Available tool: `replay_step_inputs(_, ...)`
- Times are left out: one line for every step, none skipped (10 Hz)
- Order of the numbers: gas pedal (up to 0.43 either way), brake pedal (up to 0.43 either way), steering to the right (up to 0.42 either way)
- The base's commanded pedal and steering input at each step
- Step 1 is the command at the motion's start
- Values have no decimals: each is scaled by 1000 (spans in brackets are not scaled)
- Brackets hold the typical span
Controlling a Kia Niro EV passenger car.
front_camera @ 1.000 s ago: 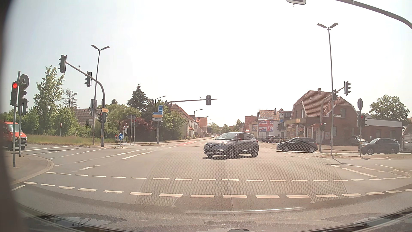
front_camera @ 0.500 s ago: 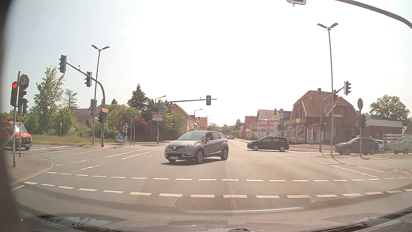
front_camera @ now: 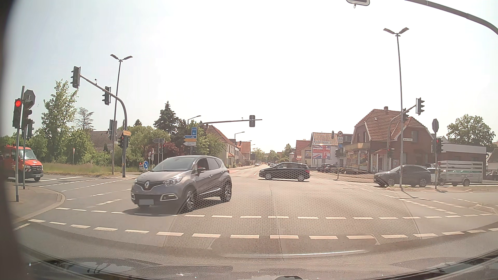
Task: Follow the waypoints while adhering to traffic rules and regulations
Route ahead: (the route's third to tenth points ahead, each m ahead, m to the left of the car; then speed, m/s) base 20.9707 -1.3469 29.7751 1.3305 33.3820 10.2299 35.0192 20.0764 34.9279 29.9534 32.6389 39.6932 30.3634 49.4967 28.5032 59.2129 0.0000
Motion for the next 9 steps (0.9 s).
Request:
replay_step_inputs(0, 262, 19)
replay_step_inputs(0, 262, 19)
replay_step_inputs(0, 262, 19)
replay_step_inputs(0, 262, 19)
replay_step_inputs(0, 262, 19)
replay_step_inputs(0, 262, 19)
replay_step_inputs(0, 262, 19)
replay_step_inputs(0, 262, 19)
replay_step_inputs(0, 262, 19)
